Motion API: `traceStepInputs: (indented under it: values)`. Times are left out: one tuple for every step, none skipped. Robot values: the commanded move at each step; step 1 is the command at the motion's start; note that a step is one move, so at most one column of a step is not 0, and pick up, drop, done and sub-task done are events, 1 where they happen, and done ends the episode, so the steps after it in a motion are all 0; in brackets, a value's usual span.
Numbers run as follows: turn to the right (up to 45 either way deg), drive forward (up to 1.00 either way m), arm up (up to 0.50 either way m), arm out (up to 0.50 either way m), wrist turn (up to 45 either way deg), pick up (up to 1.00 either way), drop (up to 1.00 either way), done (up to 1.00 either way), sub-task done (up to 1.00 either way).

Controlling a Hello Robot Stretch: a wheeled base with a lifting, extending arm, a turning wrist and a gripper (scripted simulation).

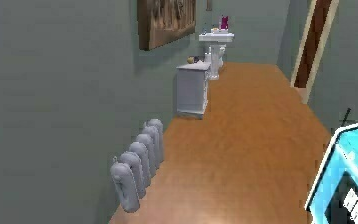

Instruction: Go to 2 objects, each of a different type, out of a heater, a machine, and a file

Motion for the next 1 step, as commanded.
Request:
traceStepInputs:
  values:
    - [24.0, 0.00, 0.00, 0.00, 0.0, 0.00, 0.00, 0.00, 0.00]
